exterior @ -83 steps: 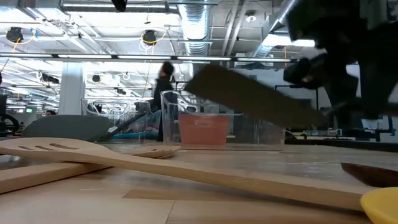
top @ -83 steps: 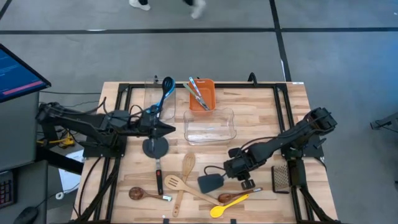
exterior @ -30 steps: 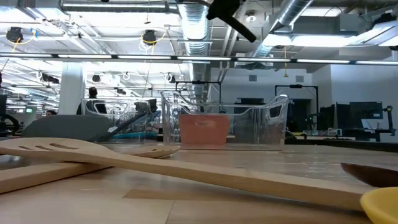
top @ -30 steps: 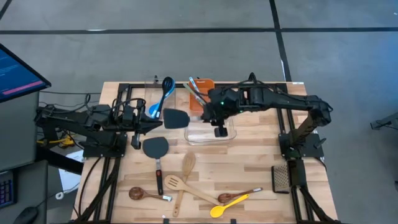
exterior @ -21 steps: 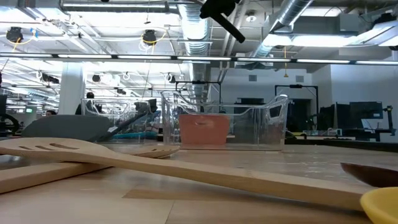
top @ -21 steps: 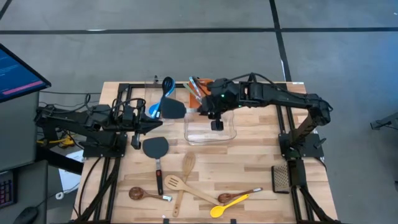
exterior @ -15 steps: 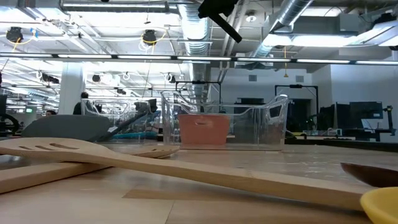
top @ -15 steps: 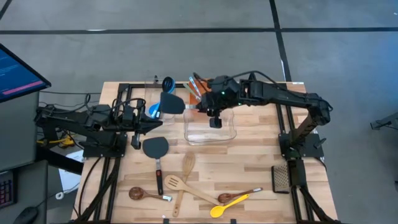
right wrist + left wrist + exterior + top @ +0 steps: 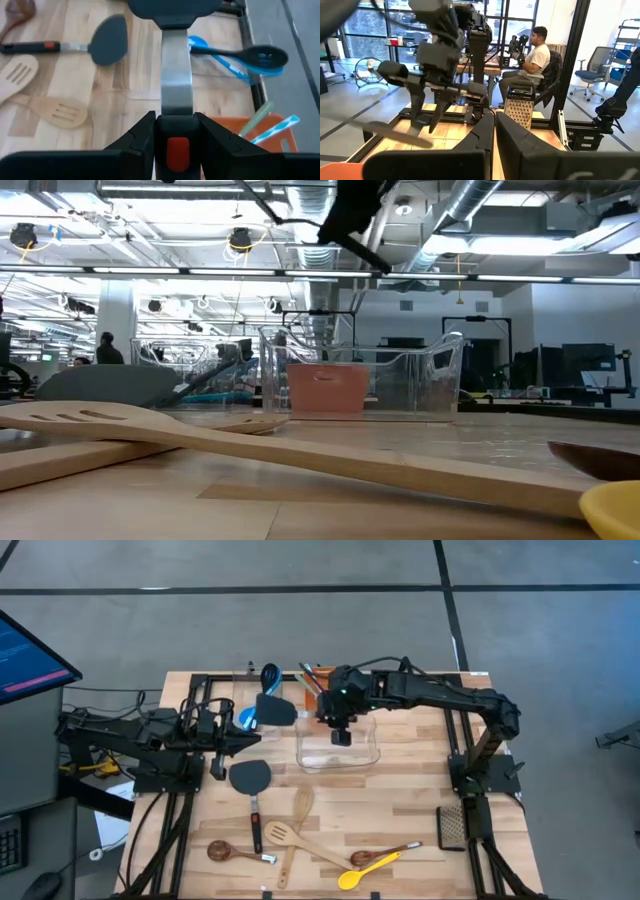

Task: Pick & Place Kitchen Items
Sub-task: Put the black turner spatula into the bottom transparent bin

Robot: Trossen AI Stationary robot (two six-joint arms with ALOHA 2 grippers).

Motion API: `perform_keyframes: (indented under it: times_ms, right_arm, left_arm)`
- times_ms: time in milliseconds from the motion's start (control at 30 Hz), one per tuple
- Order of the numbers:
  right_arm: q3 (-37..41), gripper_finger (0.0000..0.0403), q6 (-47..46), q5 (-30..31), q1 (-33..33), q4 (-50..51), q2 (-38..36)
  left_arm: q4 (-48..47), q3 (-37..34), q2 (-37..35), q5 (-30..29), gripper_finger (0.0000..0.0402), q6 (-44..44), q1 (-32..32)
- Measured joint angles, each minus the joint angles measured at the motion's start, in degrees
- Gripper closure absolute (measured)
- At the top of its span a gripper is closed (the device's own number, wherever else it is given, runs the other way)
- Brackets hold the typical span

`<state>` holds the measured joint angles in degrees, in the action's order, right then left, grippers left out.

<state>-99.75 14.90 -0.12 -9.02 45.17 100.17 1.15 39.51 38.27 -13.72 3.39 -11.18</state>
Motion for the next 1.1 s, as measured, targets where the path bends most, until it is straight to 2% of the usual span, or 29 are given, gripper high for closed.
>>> perform_keyframes:
  times_ms: [67,167,433,733,1100]
  right_arm:
    - [-0.3,0.0299,0.1,0.0,-0.2,-2.0,1.3]
    - [0.0,0.0299,0.1,-0.1,-0.9,0.8,1.6]
    - [-0.1,0.0299,-0.4,-6.0,-1.7,6.8,1.8]
    - [-0.1,0.0299,0.9,-6.1,-1.6,9.3,1.8]
    - [-0.1,0.0299,2.4,-6.3,-2.7,26.5,-1.4]
  left_arm:
    - [-0.2,0.0,0.0,0.0,0.0399,0.0,0.0]
    - [-0.2,0.0,0.0,0.0,0.0399,0.1,0.0]
    - [-0.4,0.0,0.0,-0.1,0.0399,0.4,0.0]
    - [-2.8,0.0,0.0,-0.3,0.0399,0.3,0.0]
    - [-2.9,0.0,0.0,-0.3,0.0399,0.5,0.0]
